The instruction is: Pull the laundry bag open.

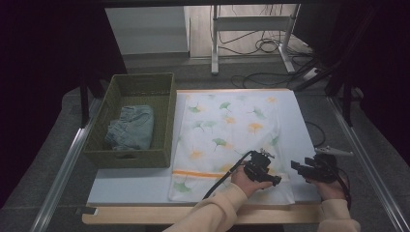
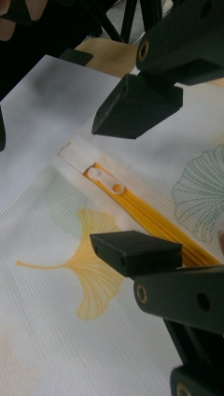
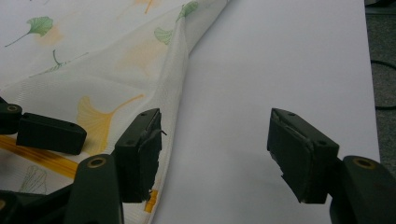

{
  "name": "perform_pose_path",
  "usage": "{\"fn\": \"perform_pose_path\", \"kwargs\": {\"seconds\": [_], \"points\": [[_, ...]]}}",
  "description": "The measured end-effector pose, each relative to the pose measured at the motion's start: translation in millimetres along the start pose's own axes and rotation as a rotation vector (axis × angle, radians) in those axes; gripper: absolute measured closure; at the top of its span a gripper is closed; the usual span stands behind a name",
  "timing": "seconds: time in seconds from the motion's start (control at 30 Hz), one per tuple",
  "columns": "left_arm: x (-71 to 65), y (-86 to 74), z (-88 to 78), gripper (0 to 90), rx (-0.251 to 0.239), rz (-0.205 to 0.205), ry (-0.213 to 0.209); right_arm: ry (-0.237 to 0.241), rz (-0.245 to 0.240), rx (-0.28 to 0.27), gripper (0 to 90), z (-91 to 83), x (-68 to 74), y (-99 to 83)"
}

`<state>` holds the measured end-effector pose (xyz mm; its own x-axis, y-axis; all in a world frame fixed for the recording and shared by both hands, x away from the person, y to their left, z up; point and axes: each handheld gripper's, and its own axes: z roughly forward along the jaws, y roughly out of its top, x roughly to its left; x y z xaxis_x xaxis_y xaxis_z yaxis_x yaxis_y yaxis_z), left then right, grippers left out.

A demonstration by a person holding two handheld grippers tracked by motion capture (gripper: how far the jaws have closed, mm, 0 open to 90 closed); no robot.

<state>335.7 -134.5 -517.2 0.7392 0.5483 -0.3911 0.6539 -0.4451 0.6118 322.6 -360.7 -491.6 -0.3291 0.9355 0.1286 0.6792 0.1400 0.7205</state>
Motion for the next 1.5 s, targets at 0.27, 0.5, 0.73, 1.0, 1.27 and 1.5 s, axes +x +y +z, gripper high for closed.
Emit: {"fn": "perform_pose_path", "kwargs": {"seconds": [0.27, 0.5, 0.73, 1.0, 1.27, 1.5], "points": [[-5.0, -0.7, 1.7, 42.5, 0.004, 0.000, -0.017, -0.003, -0.001, -0.002, 35.8, -0.4, -0.2, 0.1], [-5.2, 0.9, 5.6, 43.4, 0.011, -0.009, -0.033, -0.003, 0.002, -0.001, 35.8, -0.5, -0.6, 0.1], [-4.3, 3.4, 7.8, 46.4, 0.015, -0.013, -0.042, -0.004, 0.003, -0.001, 35.8, -0.1, -0.4, 0.1], [-4.7, 3.3, 4.8, 47.0, 0.001, -0.020, -0.045, -0.005, 0.005, -0.002, 35.8, -0.7, -1.8, -0.1], [-10.7, 0.9, 7.7, 47.3, 0.013, 0.005, -0.039, -0.008, 0.005, -0.003, 35.8, -0.1, -1.4, -0.1], [-8.2, 3.3, 9.5, 49.9, 0.029, -0.008, -0.065, -0.008, 0.005, -0.002, 35.8, 0.1, -1.5, -0.1]]}}
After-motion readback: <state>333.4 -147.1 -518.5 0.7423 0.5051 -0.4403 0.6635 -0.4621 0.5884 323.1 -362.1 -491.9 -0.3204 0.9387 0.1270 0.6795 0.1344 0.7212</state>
